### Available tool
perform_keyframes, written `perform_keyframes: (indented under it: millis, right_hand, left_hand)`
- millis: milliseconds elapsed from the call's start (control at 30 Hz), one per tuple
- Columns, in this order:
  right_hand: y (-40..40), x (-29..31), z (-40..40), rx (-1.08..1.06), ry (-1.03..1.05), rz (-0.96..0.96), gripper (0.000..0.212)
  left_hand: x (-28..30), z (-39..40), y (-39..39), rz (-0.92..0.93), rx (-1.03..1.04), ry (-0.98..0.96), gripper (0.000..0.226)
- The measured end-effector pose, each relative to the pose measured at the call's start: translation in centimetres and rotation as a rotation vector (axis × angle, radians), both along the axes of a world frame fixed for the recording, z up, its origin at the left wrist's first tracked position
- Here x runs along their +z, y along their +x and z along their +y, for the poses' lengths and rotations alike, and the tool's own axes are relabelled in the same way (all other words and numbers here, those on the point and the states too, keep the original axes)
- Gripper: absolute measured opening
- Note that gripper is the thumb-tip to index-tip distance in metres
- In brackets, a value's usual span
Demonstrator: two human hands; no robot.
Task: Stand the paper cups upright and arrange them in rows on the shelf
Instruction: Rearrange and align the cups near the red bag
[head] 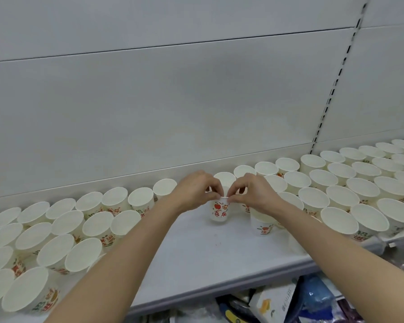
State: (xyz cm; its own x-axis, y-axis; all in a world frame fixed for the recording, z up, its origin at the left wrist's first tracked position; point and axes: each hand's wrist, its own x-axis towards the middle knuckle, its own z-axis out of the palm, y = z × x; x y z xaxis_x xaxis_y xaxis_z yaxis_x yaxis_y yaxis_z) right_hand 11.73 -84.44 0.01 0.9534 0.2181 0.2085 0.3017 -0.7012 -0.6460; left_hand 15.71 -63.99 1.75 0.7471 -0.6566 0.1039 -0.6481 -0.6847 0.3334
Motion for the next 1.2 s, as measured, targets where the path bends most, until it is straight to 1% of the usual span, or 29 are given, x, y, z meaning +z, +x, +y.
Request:
perform_keyframes:
  millis: [33, 100, 133, 167, 233, 300, 400, 533, 600, 667, 700, 767, 867, 900, 967, 1033, 1067, 1133, 1167, 1200]
  right_hand:
    - [-0.1, -0.1, 0.0, -0.009, 0.008, -0.006, 0.008]
    - [-0.3, -0.5, -0.2, 0.004, -0.021, -0.004, 0.008]
    - [-0.5, -0.7, -0.3, 0.019, -0.059, -0.007, 0.008]
    - [-0.6, -0.9, -0.5, 0.030, -0.097, -0.016, 0.008]
    - [-0.9, -1.2, -0.7, 0.046, -0.166, -0.053, 0.008]
    - [-1.0, -1.2, -0.8, 0.053, -0.217, -0.098, 0.008]
    - [-0.8, -1.3, -0.8, 0.056, -0.283, -0.183, 0.010]
    - [0.1, -1.5, -0.7, 0.061, -0.393, -0.313, 0.013]
    - [0.7, -1.7, -0.8, 0.059, -0.436, -0.361, 0.017]
    - [1.2, -2.2, -0.9, 0.065, -0.459, -0.381, 0.020]
    - [1.4, -2.4, -1.0, 0.074, -0.469, -0.384, 0.021]
    - [1.4, -2.6, -1.0, 0.103, -0.481, -0.380, 0.019]
    - [1.4, -2.5, -0.5, 0.140, -0.462, -0.401, 0.029]
    - [1.4, -2.5, -0.2, 0.141, -0.461, -0.407, 0.030]
    - [1.6, -2.6, 0.5, 0.135, -0.465, -0.411, 0.030]
    - [1.7, -3.0, 1.2, 0.135, -0.474, -0.404, 0.024]
    - [1.8, -3.1, 1.4, 0.134, -0.480, -0.405, 0.021]
    - [1.8, -3.2, 1.5, 0.127, -0.490, -0.400, 0.016]
    - [1.8, -3.2, 1.5, 0.123, -0.494, -0.395, 0.016]
    - [1.8, -3.1, 1.4, 0.119, -0.495, -0.390, 0.017]
  left_hand:
    - [0.0, -0.2, 0.2, 0.031, -0.010, -0.062, 0.005]
    - [0.1, -0.2, 1.3, 0.091, 0.062, -0.238, 0.006]
    - [0.0, -0.2, 2.2, 0.050, 0.103, -0.255, 0.009]
    - [-0.3, -0.2, 3.2, -0.039, 0.119, -0.173, 0.015]
    - [-1.3, -0.7, 4.6, -0.160, 0.077, 0.075, 0.028]
    - [-2.6, -1.7, 5.3, -0.203, 0.037, 0.223, 0.028]
    - [-3.9, -2.5, 5.7, -0.279, 0.046, 0.281, 0.016]
    - [-4.4, -2.6, 5.8, -0.358, 0.079, 0.255, 0.015]
    - [-4.0, -2.4, 5.5, -0.337, 0.089, 0.189, 0.014]
    - [-3.0, -1.2, 5.1, -0.297, 0.121, 0.105, 0.024]
    - [-2.3, -0.3, 4.8, -0.291, 0.162, 0.075, 0.025]
    - [-0.9, 2.4, 4.4, -0.288, 0.300, 0.022, 0.020]
    - [0.1, 6.9, 4.0, -0.226, 0.532, -0.031, 0.014]
    - [0.0, 7.8, 3.7, -0.183, 0.577, -0.003, 0.018]
    - [-0.5, 8.3, 3.0, -0.096, 0.604, 0.108, 0.028]
    - [-1.4, 8.0, 2.5, -0.069, 0.603, 0.182, 0.031]
    - [-1.8, 7.8, 2.4, -0.080, 0.603, 0.205, 0.028]
    - [-2.4, 7.4, 2.6, -0.119, 0.604, 0.248, 0.015]
    - [-2.7, 7.2, 2.7, -0.136, 0.607, 0.250, 0.009]
    - [-2.9, 7.1, 2.8, -0.147, 0.611, 0.238, 0.008]
